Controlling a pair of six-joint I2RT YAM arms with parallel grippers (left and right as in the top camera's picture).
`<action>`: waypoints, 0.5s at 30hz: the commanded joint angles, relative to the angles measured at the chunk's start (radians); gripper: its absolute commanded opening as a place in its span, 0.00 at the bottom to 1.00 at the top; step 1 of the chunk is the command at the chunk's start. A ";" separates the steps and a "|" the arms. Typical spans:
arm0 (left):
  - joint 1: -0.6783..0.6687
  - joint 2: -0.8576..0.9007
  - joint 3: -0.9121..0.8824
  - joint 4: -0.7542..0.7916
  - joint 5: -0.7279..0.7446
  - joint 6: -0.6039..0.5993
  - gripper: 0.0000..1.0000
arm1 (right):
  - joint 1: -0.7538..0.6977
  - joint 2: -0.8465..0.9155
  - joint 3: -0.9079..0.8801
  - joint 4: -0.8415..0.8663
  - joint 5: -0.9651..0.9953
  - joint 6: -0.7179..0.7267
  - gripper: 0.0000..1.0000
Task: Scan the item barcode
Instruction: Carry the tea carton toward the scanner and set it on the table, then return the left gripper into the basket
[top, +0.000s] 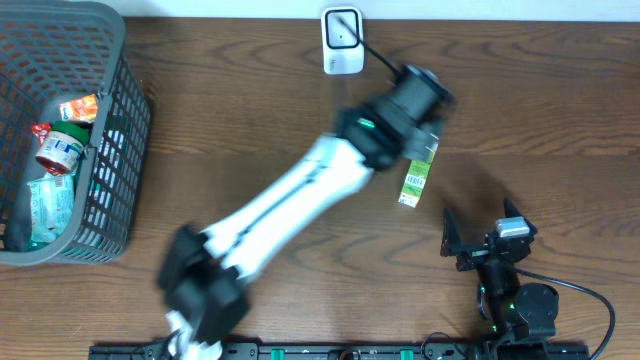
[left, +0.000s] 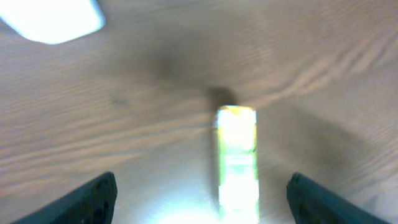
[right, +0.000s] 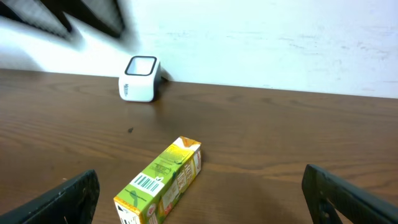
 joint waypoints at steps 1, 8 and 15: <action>0.111 -0.141 0.019 -0.102 -0.013 0.073 0.87 | 0.005 -0.005 -0.001 -0.003 -0.002 0.016 0.99; 0.407 -0.323 0.019 -0.254 -0.013 0.118 0.82 | 0.005 -0.005 -0.001 -0.003 -0.002 0.016 0.99; 0.720 -0.366 0.019 -0.317 0.009 0.117 0.84 | 0.005 -0.005 -0.001 -0.003 -0.002 0.016 0.99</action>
